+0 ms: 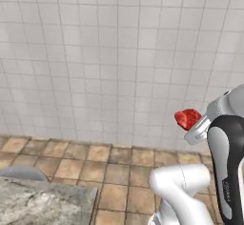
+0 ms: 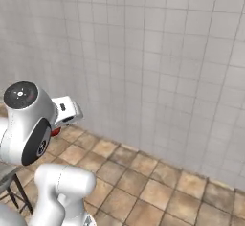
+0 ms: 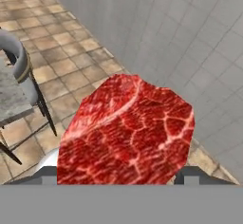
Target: Take the cheese, steak, and potato from the fridge and place them on the plate on the dining counter to create an appetizer plate.
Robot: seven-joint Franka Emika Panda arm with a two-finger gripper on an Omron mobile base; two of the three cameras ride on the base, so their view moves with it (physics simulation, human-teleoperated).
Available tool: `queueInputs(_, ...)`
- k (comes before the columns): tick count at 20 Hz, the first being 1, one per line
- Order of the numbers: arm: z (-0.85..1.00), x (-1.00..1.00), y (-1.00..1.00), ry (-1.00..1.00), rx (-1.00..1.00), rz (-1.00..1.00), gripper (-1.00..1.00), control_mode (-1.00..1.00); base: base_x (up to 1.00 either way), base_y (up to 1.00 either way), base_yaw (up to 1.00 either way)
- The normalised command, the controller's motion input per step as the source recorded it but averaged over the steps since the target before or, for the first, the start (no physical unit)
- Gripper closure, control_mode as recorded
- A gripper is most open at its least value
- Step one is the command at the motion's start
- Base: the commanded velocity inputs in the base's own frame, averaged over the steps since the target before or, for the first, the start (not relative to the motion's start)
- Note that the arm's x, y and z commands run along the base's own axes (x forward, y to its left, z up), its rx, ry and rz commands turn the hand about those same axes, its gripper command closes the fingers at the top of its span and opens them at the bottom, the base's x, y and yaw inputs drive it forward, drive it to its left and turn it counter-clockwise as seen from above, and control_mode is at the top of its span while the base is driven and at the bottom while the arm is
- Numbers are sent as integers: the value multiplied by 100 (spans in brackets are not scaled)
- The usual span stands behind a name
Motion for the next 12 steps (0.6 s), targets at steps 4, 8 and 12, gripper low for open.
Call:
queueInputs(4, 0, 0, 0, 0, 0, 0, 100, 100, 47, 14, 80)
queueInputs(8, 0, 0, 0, 0, 0, 0, 100, 100, 88, 0, 74)
queueInputs(12, 0, 0, 0, 0, 0, 0, 100, 100, 100, -31, 66)
